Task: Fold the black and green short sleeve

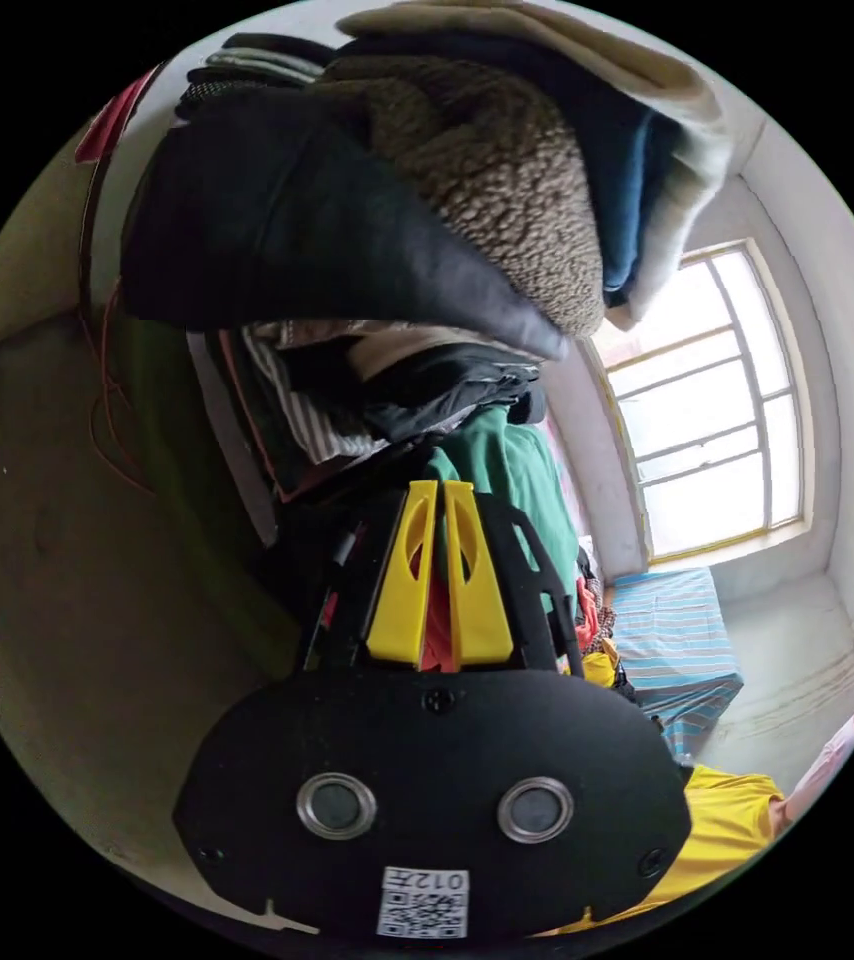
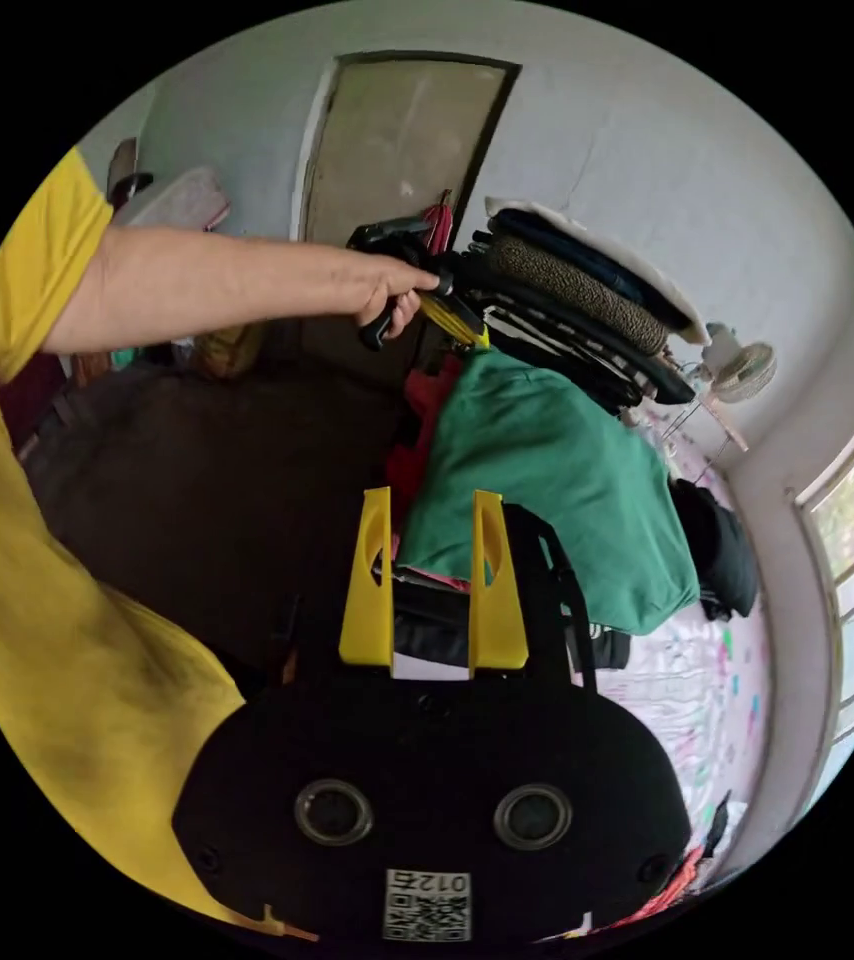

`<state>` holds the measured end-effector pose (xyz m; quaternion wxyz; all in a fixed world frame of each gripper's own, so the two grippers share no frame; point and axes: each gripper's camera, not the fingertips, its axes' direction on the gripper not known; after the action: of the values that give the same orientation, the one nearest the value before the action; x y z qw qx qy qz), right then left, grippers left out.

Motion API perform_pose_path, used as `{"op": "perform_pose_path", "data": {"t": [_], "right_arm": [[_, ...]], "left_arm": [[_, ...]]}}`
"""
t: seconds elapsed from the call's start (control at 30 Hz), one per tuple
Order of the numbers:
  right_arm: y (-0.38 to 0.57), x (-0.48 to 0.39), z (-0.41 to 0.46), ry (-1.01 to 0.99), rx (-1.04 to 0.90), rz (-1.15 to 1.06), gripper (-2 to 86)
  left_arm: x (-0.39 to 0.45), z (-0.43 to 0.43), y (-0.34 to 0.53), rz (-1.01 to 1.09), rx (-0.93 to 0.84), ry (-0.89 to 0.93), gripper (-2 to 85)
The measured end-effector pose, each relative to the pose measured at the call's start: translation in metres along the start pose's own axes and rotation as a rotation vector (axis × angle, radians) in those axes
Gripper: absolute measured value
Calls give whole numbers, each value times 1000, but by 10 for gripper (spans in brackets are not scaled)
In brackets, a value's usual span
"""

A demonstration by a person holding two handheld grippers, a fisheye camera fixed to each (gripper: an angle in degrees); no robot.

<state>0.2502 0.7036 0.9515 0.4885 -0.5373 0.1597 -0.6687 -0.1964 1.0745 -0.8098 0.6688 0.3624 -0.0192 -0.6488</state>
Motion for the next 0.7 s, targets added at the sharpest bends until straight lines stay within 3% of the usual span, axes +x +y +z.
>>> {"op": "perform_pose_path", "data": {"t": [0.17, 0.43, 0.57, 0.7], "right_arm": [[-9, -37, 23, 122, -106, -11, 34], [-64, -26, -44, 4, -50, -32, 16], [-56, -56, 8, -95, -182, -90, 17], [-34, -76, 45, -64, -203, -92, 21]], "left_arm": [[12, -26, -5, 29, 21, 32, 10], [19, -69, -13, 91, 20, -18, 5], [-15, -56, -5, 1, -67, -61, 5], [-34, -52, 7, -44, -56, -21, 5]]}}
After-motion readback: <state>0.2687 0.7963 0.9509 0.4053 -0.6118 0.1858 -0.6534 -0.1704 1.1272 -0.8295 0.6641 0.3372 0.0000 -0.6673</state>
